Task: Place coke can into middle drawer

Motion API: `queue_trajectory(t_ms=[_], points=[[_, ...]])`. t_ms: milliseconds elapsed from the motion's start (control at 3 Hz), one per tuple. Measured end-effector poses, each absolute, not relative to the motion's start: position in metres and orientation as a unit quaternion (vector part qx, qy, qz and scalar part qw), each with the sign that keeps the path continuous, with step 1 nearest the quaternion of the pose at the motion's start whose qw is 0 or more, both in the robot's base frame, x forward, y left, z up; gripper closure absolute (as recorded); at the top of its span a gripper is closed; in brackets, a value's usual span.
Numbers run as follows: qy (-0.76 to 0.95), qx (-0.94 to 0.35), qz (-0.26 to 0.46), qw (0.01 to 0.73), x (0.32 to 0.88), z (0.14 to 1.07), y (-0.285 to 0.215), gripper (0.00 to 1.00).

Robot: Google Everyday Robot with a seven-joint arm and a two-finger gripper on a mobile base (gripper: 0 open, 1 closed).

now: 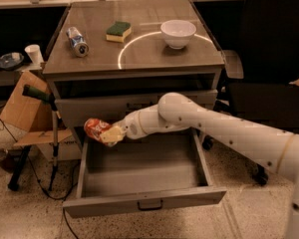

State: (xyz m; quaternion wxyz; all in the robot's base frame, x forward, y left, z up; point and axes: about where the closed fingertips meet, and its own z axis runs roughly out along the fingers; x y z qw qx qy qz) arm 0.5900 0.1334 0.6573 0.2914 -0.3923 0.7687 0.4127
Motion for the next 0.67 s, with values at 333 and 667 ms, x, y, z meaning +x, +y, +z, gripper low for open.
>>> queue_trajectory(t_ms=[333, 667], points=[[0.770, -0.403, 0.420, 0.262, 0.594, 0.627, 0.171, 1.00], [0.777, -0.400, 0.424, 0.238, 0.603, 0.597, 0.205, 1.00]])
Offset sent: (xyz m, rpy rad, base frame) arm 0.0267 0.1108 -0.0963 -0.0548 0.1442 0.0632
